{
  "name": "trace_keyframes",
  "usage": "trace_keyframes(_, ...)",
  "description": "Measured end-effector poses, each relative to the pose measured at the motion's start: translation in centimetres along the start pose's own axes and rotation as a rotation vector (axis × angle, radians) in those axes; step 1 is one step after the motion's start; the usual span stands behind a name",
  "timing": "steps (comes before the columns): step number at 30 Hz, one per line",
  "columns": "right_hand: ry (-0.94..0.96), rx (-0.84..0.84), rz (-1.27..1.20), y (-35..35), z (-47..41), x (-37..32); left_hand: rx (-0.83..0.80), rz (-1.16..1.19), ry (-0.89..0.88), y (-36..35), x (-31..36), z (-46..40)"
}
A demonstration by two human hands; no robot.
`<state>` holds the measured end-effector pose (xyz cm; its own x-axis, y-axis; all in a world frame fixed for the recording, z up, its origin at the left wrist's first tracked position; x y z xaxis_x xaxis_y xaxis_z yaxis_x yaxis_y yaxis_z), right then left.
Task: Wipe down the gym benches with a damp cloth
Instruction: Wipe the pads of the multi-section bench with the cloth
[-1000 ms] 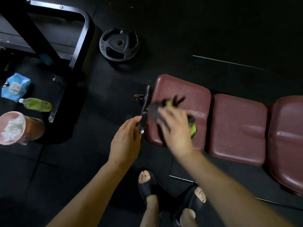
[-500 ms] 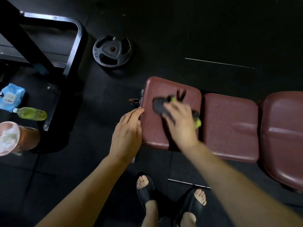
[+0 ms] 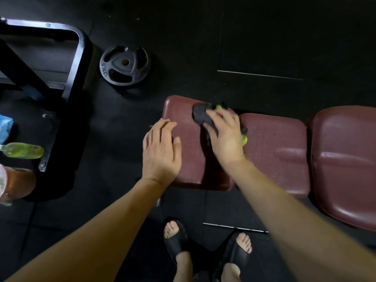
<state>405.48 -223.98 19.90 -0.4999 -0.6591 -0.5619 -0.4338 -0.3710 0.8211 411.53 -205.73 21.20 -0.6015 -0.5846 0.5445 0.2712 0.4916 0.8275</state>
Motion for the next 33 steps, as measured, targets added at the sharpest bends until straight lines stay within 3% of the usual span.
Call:
trace_keyframes(6, 0.059, -0.110, -0.097, 0.9, 12.5, 0.9, 0.008, -0.005, 0.021, -0.2, -0.2, -0.1)
trace_keyframes(10, 0.047, -0.022, -0.048, 0.3, 3.5, 1.4, 0.032, 0.015, -0.001, -0.1, -0.1, 0.1)
trace_keyframes(14, -0.159, 0.096, -0.035, 1.0, -4.7, 2.7, 0.032, 0.052, 0.037, -0.3, -0.3, -0.1)
trace_keyframes(22, -0.123, 0.004, -0.097, 1.3, 11.3, 2.5, 0.060, 0.069, -0.007, -0.4, -0.6, 0.2)
trace_keyframes(30, -0.323, 0.190, -0.070, 1.0, 0.3, 1.1, 0.121, 0.276, 0.085, 0.3, -1.2, 0.6)
trace_keyframes(33, -0.171, 0.206, -0.059, -0.7, -2.8, -5.3, 0.175, 0.383, 0.160, 1.1, -1.7, 0.8)
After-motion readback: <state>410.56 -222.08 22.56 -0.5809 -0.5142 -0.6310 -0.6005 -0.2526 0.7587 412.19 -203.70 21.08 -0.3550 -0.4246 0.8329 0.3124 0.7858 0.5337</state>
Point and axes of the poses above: each hand's wrist, its own z-axis away from the middle knuckle, its own y-axis out of the back of the hand, x = y × z, the point moved 8 cm from there along -z, towards the middle knuckle, and after that the axes turned 10 degrees about -y, right-handed, at the moved point
